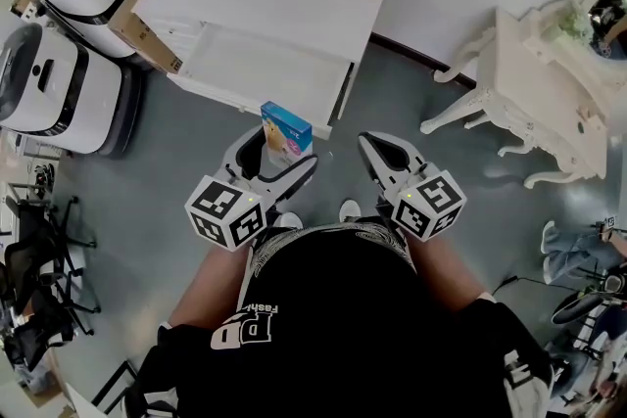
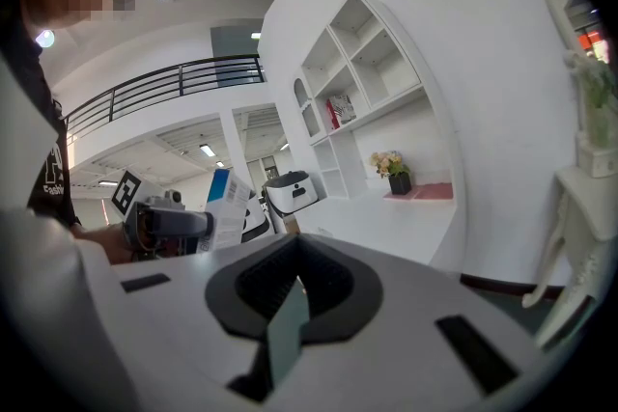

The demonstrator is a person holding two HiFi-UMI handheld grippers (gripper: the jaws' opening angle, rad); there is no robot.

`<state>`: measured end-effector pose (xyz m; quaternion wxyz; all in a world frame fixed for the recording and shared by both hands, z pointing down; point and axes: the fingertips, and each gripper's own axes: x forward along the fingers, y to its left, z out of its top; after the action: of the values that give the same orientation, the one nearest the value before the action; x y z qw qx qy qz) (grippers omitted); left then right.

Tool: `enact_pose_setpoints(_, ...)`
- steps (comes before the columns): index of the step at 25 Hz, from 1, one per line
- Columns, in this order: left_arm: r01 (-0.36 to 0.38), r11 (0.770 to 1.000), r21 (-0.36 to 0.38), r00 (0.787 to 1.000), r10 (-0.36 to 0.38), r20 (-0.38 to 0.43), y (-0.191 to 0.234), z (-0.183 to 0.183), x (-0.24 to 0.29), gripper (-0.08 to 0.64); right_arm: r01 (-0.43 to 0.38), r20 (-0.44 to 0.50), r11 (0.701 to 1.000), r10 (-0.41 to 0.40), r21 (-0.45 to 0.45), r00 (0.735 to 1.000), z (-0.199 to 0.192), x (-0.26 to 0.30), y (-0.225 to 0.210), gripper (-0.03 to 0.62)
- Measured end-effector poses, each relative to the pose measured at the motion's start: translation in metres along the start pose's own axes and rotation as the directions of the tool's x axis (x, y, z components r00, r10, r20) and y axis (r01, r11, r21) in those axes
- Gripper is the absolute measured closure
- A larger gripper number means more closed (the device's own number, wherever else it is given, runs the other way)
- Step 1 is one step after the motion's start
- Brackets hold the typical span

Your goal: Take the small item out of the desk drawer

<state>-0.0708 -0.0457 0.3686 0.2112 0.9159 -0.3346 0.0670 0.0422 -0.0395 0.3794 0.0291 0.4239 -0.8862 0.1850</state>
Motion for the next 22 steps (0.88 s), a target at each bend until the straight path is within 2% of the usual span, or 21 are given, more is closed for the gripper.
enact_pose_setpoints(22, 0.000, 1.000, 0.015, 1.000, 0.001, -0.003, -0.004, -0.001, -0.009, 0.137, -0.016, -0.010, 1.000, 0.016, -0.023, 1.000, -0.001, -0.003, 0.012, 0.586)
